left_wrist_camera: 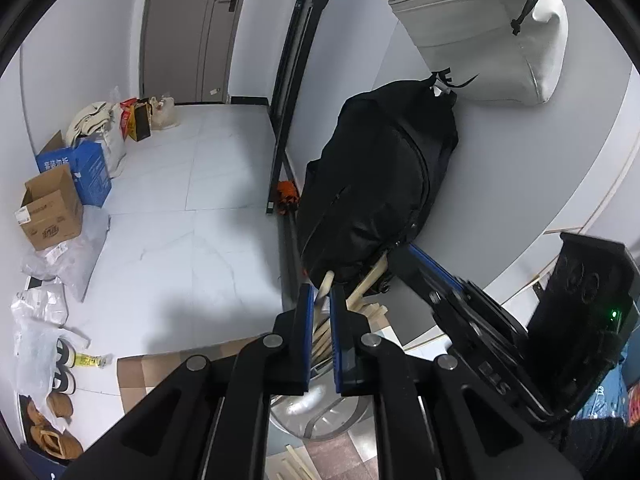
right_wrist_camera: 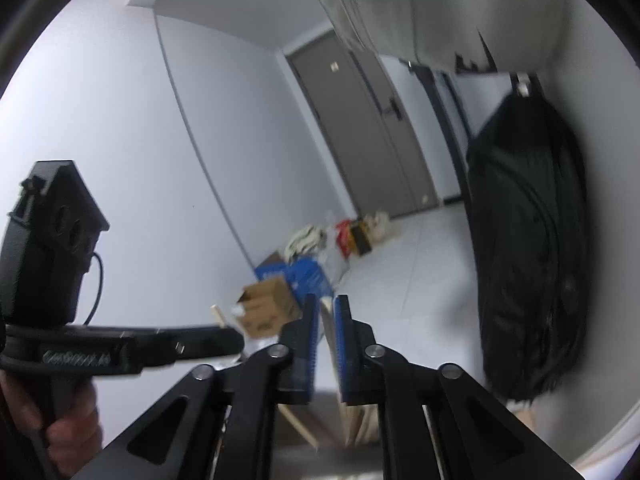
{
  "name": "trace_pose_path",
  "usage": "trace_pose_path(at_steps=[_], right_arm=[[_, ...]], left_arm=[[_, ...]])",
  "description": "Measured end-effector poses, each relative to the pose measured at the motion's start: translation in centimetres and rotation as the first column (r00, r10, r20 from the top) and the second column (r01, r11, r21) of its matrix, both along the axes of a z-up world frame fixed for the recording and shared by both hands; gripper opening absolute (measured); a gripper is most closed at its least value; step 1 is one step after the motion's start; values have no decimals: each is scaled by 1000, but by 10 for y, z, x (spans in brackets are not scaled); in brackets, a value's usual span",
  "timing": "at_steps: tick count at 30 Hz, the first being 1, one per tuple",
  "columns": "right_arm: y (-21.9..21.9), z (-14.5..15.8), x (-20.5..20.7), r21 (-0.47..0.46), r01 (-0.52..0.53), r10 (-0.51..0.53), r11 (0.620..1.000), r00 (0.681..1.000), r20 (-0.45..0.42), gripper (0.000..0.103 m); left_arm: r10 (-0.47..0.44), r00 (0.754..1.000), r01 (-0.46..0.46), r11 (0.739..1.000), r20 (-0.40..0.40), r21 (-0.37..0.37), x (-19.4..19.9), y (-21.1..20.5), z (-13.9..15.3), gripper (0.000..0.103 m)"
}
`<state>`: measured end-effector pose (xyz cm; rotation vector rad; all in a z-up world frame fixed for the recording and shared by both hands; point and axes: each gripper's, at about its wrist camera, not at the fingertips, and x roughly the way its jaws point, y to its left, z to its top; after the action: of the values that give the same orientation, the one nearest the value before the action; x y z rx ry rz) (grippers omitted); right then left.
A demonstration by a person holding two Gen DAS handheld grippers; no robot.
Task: Organize utensils
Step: 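Raise both open tools away from the holder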
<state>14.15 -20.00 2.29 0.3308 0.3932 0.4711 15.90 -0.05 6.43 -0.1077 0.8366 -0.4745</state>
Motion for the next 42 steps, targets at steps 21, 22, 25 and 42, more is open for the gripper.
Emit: trace_pose_path(at_steps=[21,22,25,42], right_arm=[[-47,12,-99,1,89,-89,996,995,-41,96],[-47,14,-103,-2,88,-88,996,996,-36,98],[-45,19,-119,-9,79,-79,997,997,-12,103],[-20,17,-179,-112,14,-11,994,1000,25,103]], left_arm=[[317,940,-316,948,125,-22,-85,32,6,63],[323,937,-324,946,137,-16,-90,31,6,63],[320,933,-326,945,163,7,-104,28,9,75],[322,915,-348,935,243,72,-167,27,-4,91]])
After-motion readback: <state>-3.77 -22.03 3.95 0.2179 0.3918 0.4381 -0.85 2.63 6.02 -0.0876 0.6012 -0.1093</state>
